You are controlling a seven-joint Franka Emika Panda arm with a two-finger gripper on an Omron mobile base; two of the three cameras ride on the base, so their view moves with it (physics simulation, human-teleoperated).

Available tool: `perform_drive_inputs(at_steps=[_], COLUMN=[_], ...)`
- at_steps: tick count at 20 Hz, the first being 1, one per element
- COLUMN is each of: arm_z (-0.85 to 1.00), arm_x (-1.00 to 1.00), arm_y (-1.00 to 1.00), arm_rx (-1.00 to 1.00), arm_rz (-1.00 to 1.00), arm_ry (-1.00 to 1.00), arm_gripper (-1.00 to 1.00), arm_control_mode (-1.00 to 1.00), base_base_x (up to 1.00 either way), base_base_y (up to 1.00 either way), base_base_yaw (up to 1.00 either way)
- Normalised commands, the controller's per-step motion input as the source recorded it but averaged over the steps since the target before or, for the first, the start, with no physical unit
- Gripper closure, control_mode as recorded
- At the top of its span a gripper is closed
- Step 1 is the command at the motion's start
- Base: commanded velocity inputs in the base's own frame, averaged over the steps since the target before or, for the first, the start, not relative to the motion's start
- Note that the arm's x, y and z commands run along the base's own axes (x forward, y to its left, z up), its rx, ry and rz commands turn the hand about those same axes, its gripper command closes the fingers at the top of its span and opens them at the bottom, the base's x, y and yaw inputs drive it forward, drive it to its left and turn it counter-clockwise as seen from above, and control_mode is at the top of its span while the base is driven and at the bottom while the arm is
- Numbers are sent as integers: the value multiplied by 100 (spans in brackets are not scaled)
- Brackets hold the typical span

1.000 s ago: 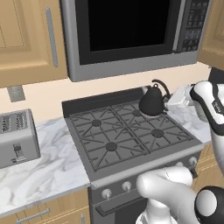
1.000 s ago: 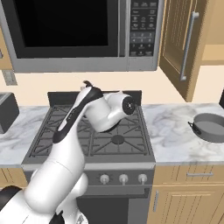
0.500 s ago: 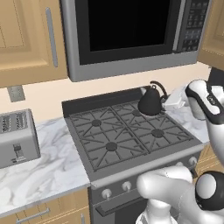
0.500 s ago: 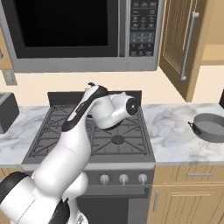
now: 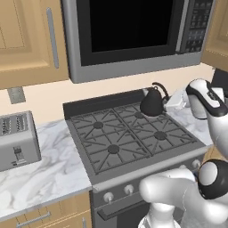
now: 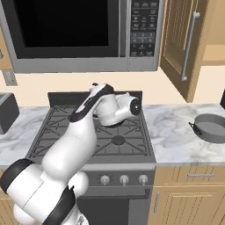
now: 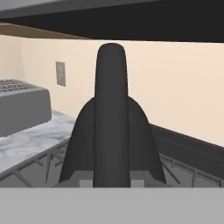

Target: Pick the kettle from the cabinet and place it on a stove burner. Then pick the pot from the counter and place it on another stove burner. Finally, turn both burners on.

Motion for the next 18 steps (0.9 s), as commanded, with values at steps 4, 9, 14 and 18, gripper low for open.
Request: perform_drive_inputs(at_steps=[4, 9, 14, 18], arm_z=[-4, -5, -7, -10], arm_x=[22, 20, 18, 16], arm_y=[-12, -10, -9, -7], arm_rx=[0, 0, 0, 0], arm_rz=[0, 0, 0, 0], arm_ry=[-3, -3, -1, 0], arm_gripper=[100, 100, 100, 100], arm_control_mode=[-100, -100, -100, -100], base_base_x=[0, 0, 0, 0], base_base_y=[0, 0, 0, 0], base_base_yaw=[0, 0, 0, 0])
